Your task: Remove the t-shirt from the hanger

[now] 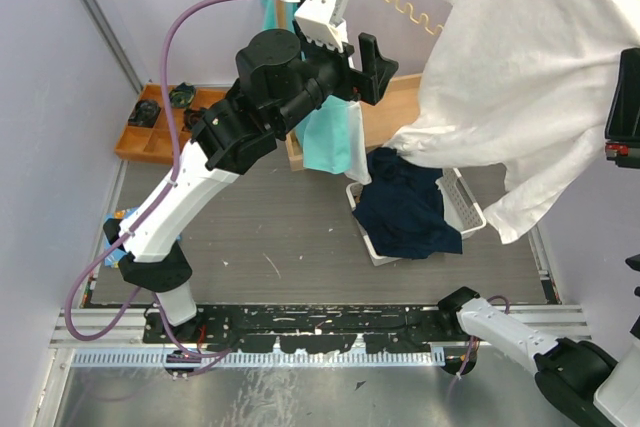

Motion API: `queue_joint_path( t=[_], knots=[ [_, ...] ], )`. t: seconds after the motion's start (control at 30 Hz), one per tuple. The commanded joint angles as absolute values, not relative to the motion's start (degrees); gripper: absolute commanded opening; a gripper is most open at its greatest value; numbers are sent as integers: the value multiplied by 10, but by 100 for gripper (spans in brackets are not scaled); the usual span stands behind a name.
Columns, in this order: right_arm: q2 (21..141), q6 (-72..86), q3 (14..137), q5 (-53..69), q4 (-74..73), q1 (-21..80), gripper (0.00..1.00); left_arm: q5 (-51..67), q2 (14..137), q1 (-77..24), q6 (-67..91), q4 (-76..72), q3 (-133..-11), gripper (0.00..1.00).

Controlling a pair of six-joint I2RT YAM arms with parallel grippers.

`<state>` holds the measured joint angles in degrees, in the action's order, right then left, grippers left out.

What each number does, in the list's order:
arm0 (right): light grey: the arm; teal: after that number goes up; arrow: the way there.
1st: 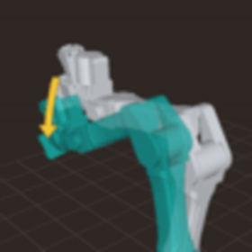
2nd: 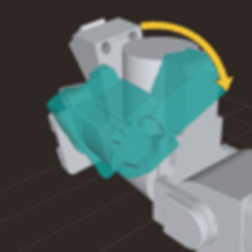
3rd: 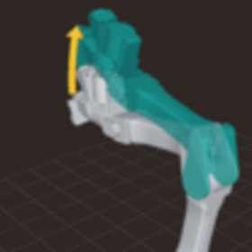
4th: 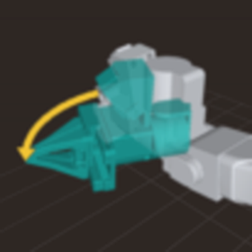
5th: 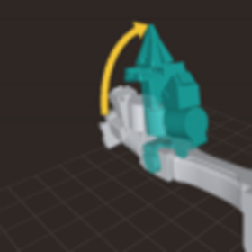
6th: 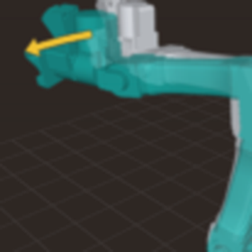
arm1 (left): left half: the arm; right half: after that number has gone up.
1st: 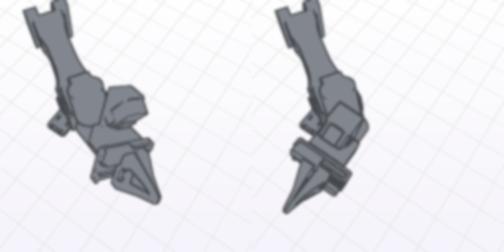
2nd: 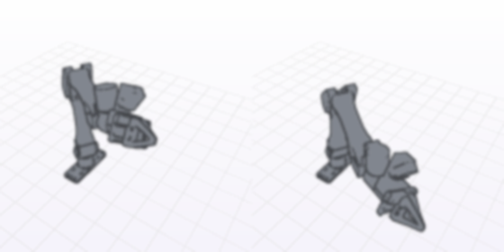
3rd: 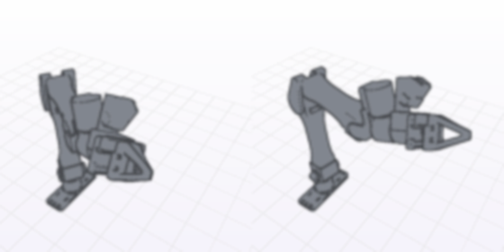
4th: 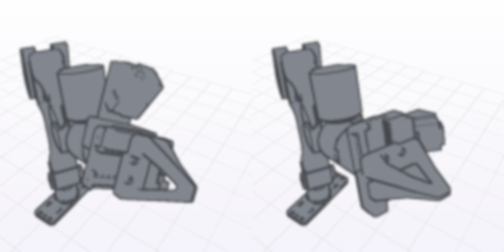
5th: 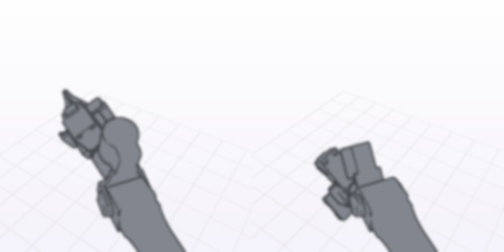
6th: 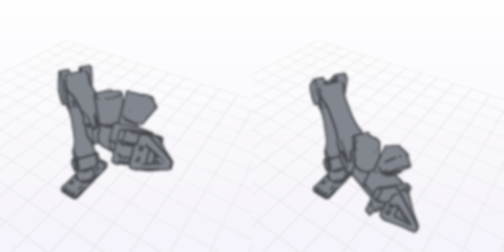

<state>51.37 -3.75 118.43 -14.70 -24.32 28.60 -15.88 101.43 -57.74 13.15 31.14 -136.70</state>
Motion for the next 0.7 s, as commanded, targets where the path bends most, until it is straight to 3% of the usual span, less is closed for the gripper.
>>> queue_joint_path(
  t=[0.0, 0.67],
  knots=[
    [516, -25, 1210, -98, -196, 279, 1, -154, 1002, -575, 130, 289, -1362, 90],
    [407, 110, 1014, -11, -381, 224, 1, -134, 1020, -572, 130, 285, -1389, 90]
  ],
)
